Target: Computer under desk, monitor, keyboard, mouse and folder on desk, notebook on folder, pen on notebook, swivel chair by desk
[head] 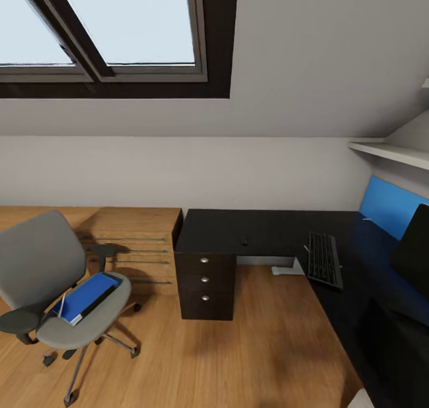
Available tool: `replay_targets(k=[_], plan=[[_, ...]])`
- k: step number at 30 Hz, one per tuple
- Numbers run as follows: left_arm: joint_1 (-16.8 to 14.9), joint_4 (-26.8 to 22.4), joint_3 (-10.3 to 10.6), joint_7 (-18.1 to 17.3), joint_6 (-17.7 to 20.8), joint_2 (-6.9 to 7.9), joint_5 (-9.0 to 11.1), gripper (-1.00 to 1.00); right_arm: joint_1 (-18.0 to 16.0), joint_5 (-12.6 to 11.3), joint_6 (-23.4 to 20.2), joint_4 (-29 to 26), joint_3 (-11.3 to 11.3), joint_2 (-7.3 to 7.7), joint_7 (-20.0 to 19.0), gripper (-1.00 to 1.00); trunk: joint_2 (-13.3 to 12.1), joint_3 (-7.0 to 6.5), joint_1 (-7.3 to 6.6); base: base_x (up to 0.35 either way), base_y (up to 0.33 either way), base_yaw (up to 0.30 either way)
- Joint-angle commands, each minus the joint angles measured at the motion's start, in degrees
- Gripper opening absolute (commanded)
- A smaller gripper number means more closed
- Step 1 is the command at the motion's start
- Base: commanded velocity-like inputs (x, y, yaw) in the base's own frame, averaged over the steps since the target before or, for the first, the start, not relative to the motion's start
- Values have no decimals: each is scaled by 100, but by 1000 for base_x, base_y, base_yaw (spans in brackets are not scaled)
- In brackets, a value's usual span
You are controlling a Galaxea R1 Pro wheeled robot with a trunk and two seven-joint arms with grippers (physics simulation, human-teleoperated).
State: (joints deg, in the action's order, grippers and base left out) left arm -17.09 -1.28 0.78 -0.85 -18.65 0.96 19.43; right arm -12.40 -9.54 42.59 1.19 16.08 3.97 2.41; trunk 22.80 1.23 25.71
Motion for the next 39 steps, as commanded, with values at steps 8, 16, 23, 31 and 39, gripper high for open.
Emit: replay_targets(k=[8,16,23,31,39], plan=[[-5,5,10,-11,-13,0,26,100,-8,-31,22,13,49,-2,23,100,12,13,7,332,156,0],[-5,5,10,-11,-8,0,26,100,-8,-31,22,13,52,-2,23,100,12,13,7,309,104,0],[-5,5,10,-11,-7,0,26,100,-8,-31,22,13,47,-2,23,100,12,13,7,206,13,0],[-5,1,10,-11,-5,-48,26,100,-8,-31,22,13,44,5,23,100,12,13,7,43,1,0],[-5,3,10,-11,21,-164,25,100,-8,-31,22,13,49,-1,23,100,12,13,7,1,0,0]])
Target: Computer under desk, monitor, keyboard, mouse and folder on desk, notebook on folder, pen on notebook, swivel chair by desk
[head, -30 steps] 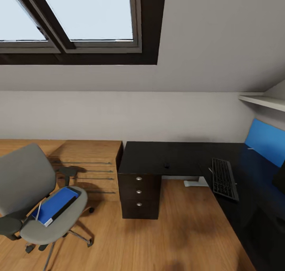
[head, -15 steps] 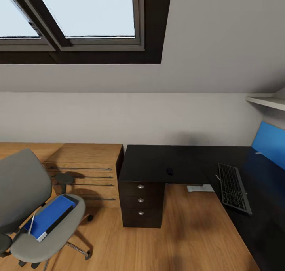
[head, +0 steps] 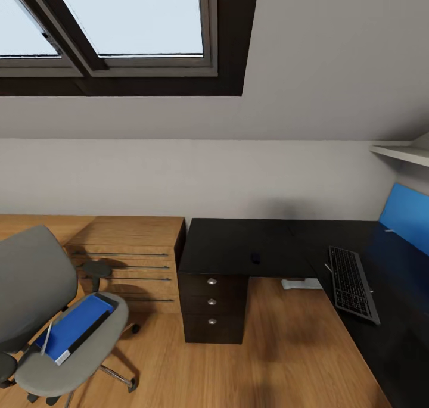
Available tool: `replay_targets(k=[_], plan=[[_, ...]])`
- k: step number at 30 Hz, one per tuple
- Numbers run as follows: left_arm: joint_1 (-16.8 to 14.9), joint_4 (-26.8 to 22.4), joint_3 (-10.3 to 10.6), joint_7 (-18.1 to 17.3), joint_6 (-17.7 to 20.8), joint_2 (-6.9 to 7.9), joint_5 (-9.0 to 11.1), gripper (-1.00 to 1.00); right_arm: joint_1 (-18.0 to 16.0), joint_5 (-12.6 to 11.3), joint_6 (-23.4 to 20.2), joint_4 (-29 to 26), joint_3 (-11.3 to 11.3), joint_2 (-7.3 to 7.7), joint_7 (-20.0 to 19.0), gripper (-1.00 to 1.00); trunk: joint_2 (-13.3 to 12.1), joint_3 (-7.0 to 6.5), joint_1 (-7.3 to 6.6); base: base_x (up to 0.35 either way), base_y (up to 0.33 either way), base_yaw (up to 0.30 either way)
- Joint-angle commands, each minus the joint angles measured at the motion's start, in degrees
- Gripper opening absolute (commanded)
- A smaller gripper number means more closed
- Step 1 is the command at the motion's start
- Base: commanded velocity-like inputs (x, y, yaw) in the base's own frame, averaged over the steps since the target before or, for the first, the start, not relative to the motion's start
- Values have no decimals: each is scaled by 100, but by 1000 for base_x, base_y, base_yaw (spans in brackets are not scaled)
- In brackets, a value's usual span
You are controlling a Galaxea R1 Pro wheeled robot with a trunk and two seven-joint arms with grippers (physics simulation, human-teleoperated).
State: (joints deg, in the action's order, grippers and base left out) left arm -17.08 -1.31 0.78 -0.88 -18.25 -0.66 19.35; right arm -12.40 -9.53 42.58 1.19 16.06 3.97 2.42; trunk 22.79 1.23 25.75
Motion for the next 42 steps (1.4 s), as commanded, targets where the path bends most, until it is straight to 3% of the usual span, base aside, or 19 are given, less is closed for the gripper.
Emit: replay_targets(k=[1,39,40,41,42], plan=[[-6,5,10,-9,-18,-3,33,100,-8,-31,22,13,50,-2,21,100,13,13,4,0,0,0],[-6,5,10,-9,-3,-8,33,100,-8,-75,-40,-115,33,-35,45,100,13,13,4,0,0,0],[-6,3,10,-9,-3,-6,33,100,-8,-78,-150,-268,29,-55,54,100,13,13,4,0,0,0],[-6,6,10,-9,-12,1,33,100,-15,-82,-785,-865,25,-71,80,100,13,13,4,0,0,0],[-6,5,10,-9,-14,4,33,100,-17,-82,-1040,-1077,24,-67,89,100,13,13,4,0,0,0]])
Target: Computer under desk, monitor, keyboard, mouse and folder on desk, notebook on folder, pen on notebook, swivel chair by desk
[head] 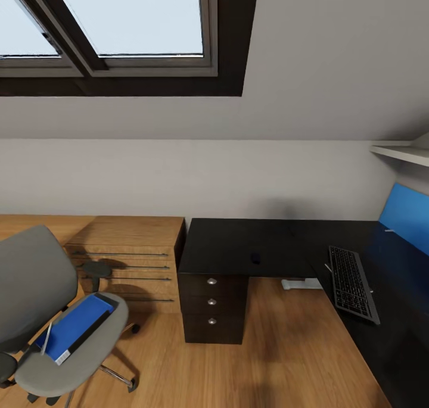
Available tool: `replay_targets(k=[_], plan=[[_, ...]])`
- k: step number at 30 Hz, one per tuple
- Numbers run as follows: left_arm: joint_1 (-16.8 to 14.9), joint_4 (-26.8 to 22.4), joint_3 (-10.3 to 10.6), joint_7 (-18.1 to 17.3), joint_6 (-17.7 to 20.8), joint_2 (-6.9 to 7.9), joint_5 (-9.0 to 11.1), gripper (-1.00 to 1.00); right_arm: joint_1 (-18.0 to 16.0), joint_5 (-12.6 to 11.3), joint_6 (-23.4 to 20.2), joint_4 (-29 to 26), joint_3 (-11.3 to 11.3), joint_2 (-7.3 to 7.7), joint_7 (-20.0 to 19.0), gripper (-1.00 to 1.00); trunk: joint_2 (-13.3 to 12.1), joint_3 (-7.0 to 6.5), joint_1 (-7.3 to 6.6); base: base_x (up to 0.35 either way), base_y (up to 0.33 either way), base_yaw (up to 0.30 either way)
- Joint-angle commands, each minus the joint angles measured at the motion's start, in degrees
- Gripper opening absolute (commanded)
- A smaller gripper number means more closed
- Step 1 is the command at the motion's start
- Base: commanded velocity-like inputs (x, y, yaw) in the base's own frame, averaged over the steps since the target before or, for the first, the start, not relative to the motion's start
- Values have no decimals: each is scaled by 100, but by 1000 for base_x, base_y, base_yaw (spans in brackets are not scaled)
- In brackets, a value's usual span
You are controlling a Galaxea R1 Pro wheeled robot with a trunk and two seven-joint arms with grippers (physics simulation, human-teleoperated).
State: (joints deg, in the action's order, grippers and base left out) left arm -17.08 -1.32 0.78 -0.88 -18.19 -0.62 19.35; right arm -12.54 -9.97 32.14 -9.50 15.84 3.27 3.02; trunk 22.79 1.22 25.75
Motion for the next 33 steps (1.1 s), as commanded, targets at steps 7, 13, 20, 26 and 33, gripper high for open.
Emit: replay_targets(k=[7,13,20,26,33], plan=[[-5,4,10,-9,-40,9,33,100,-21,-42,-3779,-3806,-306,150,478,100,12,13,3,0,0,0],[-5,3,10,-9,-44,14,36,100,-509,-579,-5478,-5784,-940,22,1142,100,12,13,3,0,0,0],[-5,8,10,-9,-45,10,34,100,-1544,-790,-6229,-5551,-1553,-13,1307,100,12,13,3,1,0,0],[-5,7,10,-9,-45,-4,33,100,-1646,-786,-6011,-5528,-1824,26,1234,100,12,13,3,201,0,0],[-5,9,10,-9,-27,-8,33,100,-1626,-775,-5978,-5600,-1855,89,1175,100,12,13,3,324,0,0]])
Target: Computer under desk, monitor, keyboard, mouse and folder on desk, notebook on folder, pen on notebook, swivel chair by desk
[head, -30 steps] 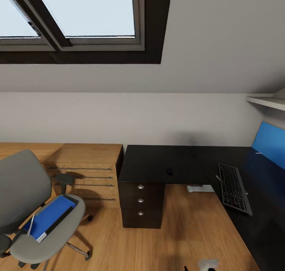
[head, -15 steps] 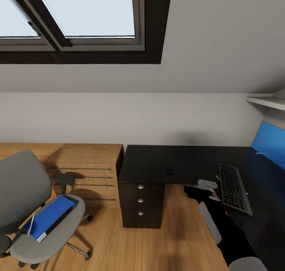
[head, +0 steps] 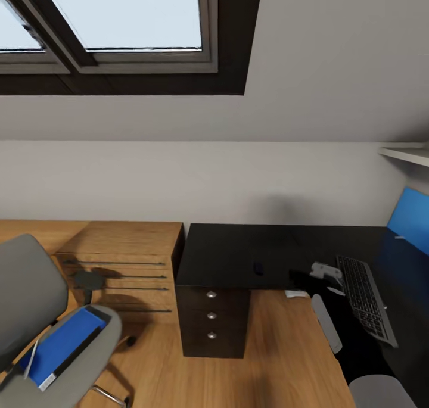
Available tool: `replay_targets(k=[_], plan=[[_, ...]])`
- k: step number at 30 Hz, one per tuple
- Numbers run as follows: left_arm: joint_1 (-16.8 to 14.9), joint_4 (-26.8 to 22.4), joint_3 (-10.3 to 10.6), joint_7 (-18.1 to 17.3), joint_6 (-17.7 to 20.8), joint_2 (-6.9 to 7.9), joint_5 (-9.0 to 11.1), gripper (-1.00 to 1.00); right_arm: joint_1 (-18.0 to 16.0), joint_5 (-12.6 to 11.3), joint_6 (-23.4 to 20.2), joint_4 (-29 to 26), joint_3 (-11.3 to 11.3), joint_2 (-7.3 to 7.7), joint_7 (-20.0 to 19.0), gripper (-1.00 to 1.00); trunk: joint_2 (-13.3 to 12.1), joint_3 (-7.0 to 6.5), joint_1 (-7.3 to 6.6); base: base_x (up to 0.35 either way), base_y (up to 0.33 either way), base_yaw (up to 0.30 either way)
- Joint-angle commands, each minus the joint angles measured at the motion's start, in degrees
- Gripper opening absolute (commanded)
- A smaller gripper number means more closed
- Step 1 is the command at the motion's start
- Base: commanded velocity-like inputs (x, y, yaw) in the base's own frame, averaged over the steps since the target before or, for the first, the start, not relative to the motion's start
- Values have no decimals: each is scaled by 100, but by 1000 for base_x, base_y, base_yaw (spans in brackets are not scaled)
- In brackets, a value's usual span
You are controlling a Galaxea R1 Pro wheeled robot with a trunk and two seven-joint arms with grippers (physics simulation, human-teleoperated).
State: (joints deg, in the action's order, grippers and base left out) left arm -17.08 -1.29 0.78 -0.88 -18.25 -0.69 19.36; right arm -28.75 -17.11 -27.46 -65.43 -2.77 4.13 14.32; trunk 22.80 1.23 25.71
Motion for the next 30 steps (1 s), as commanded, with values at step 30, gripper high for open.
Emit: replay_targets(k=[30], plan=[[-6,6,10,-9,-12,15,33,100,1,-76,-33,-264,-28,0,83,100,12,-56,7,110,0,-154]])
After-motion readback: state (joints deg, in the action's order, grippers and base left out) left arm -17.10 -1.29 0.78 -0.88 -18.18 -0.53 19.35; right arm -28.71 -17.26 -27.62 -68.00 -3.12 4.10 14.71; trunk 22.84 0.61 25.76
